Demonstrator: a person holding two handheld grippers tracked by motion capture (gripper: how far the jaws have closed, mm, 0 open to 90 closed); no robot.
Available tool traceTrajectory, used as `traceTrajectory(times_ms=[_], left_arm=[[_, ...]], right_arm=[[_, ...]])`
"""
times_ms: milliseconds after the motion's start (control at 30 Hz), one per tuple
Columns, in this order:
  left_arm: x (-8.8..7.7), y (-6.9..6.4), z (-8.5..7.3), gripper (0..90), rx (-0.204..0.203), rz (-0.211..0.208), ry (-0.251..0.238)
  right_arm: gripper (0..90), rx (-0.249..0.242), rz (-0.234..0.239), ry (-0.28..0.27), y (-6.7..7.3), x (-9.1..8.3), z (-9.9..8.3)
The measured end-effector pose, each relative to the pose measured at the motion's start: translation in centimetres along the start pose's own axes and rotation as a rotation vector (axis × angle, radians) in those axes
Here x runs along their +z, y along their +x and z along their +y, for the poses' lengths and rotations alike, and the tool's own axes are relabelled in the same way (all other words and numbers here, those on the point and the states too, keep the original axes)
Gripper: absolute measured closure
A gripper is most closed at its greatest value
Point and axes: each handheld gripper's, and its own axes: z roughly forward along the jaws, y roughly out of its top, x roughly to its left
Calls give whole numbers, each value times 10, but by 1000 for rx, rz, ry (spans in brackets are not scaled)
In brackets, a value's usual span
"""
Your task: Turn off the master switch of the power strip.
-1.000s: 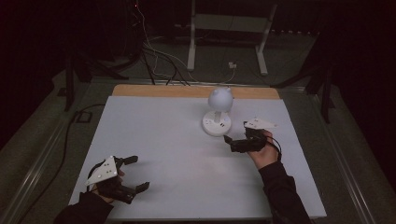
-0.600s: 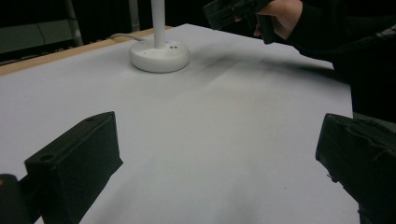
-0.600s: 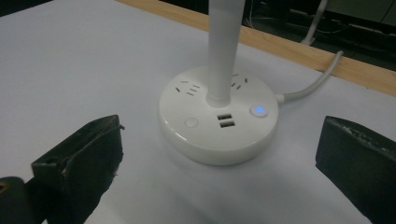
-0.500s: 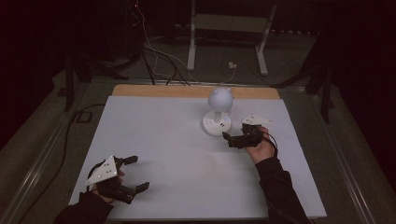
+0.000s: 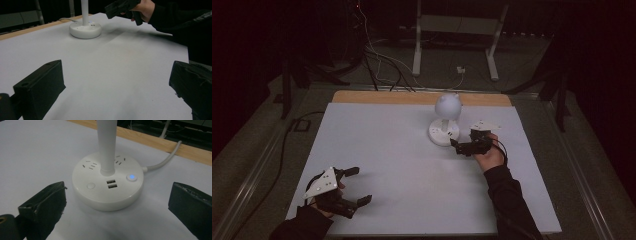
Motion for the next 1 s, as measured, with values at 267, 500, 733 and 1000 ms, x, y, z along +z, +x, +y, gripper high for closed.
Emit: traceTrajectory(times_ms=[267,500,733,1000], left_arm=[[0,1,0,4,-2,1,0],[0,0,0,4,-1,1,0],[0,0,0,4,-2,1,1],[0,0,0,4,-2,1,1]], right_arm=[[55,-11,-30,8,-2,8,1],[133,-1,-71,20,1,16,-2],[235,34,-103,25,1,18,0],[416,27,-141,35,-1,20,1]])
